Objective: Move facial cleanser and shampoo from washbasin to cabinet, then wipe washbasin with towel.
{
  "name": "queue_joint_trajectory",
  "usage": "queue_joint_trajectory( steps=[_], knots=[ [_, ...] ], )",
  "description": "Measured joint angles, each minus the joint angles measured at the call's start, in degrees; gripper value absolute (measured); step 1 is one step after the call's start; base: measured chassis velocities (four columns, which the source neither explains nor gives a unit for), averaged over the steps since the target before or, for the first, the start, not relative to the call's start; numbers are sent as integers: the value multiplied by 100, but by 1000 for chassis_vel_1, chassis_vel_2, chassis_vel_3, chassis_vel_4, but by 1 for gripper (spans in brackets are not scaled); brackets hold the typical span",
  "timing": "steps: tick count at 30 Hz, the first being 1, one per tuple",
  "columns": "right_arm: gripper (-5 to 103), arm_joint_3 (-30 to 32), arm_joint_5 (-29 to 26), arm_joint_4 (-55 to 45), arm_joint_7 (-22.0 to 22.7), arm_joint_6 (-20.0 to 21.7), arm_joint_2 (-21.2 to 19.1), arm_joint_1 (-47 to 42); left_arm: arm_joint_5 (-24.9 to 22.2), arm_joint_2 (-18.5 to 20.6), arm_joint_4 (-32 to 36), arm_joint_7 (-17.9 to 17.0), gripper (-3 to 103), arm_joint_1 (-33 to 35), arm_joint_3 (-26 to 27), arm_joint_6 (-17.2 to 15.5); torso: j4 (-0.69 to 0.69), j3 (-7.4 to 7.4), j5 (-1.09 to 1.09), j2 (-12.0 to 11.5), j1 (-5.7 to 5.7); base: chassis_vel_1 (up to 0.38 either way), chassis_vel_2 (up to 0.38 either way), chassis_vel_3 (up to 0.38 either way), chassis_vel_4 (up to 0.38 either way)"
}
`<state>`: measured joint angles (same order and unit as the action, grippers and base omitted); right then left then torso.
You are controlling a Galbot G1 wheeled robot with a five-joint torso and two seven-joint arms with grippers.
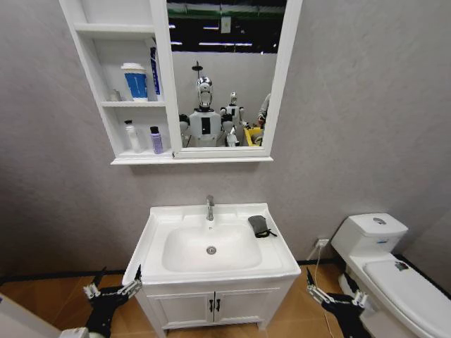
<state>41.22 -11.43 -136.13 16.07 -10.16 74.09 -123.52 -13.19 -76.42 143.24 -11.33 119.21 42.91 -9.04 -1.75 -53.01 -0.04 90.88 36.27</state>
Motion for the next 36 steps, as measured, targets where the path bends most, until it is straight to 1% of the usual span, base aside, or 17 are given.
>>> queue_joint_trajectory(
  steps=[1,2,4,5,6,8,11,14,16,17,18,20,21,23,24,30,36],
  knots=[
    [100,-62,-65,-177,49,178,16,75,0,0,0,0,100,0,0,0,-1,0,0,0,0,0,0,0,0],
    [100,-62,-65,-177,49,178,16,75,0,0,0,0,100,0,0,0,-1,0,0,0,0,0,0,0,0],
    [100,-268,-285,-628,216,747,63,340,0,0,0,0,100,0,0,0,2,0,-2,0,0,0,0,0,0],
    [100,-341,-369,-706,275,958,80,424,0,0,0,0,100,0,0,0,1,0,-1,0,0,0,0,0,0],
    [100,-341,-369,-706,275,958,80,424,0,0,0,0,100,0,0,0,1,0,-1,0,0,0,0,0,0],
    [100,-391,-610,-744,388,1222,41,528,0,0,0,0,100,0,0,0,0,0,-1,0,0,0,0,0,0],
    [100,-413,-676,-746,442,1331,-7,543,0,0,0,0,100,0,0,0,1,0,0,0,1,0,0,0,0],
    [100,-409,-646,-746,458,1348,-24,524,0,0,0,0,100,0,0,0,0,0,0,0,0,0,0,0,0],
    [100,-366,-468,-746,403,1339,-58,501,0,0,0,0,100,0,0,0,0,0,0,0,0,0,0,0,0],
    [100,-328,-329,-744,287,1260,-81,490,0,0,0,0,100,0,0,0,0,0,0,0,0,0,0,0,0],
    [100,-328,-329,-744,287,1260,-81,490,0,0,0,0,100,0,0,0,0,0,0,0,0,0,0,0,0],
    [100,-265,-124,-740,-1,989,-127,501,0,0,0,0,100,0,0,0,0,0,0,0,0,0,0,0,0],
    [100,-265,-124,-740,-1,989,-127,501,0,0,0,0,100,0,0,0,0,0,0,0,0,0,0,0,0],
    [100,-259,-80,-736,-229,804,-151,524,0,0,0,0,100,0,0,0,0,0,0,0,0,0,0,0,0],
    [100,-259,-80,-736,-229,804,-151,524,0,0,0,0,100,0,0,0,0,0,0,0,0,0,0,0,0],
    [100,-337,-142,-724,-708,659,-189,543,0,0,0,0,100,0,0,0,0,0,0,0,0,0,0,0,0],
    [100,-330,-163,-720,-765,658,-204,533,0,0,0,0,100,0,0,0,0,0,0,0,0,0,0,0,0]
  ],
)
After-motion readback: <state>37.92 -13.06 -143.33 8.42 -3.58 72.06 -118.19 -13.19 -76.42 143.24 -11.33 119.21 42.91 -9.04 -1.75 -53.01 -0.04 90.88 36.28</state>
